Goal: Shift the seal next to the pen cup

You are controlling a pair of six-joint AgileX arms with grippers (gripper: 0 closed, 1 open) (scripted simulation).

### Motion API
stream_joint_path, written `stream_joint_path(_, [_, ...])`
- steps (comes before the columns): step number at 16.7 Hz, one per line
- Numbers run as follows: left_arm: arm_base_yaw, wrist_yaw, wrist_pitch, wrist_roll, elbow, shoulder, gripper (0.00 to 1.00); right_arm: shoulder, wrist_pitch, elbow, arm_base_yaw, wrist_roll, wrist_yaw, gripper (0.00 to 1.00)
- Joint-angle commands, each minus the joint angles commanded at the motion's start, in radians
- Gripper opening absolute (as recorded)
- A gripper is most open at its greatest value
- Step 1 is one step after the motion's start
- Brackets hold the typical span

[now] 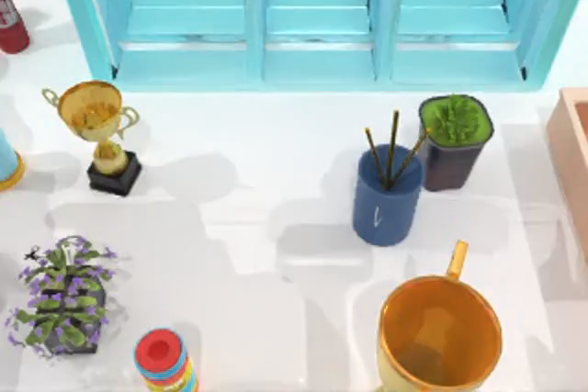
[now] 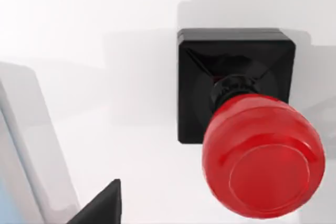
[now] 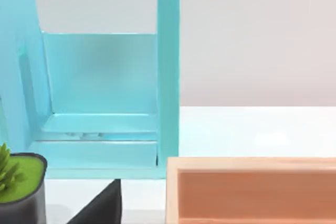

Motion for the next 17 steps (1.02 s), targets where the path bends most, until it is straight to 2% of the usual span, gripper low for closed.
stream_joint_path(5, [0.004, 0.000, 0.237, 0.005, -0.169, 0.056, 1.00, 0.000, 0.000, 0.000, 0.000, 0.000, 0.000, 1.00])
stream_joint_path(11, [0.005, 0.000, 0.272, 0.006, -0.199, 0.068, 1.00, 0.000, 0.000, 0.000, 0.000, 0.000, 0.000, 1.00])
stream_joint_path(17, [0.005, 0.000, 0.272, 0.006, -0.199, 0.068, 0.55, 0.000, 0.000, 0.000, 0.000, 0.000, 0.000, 1.00])
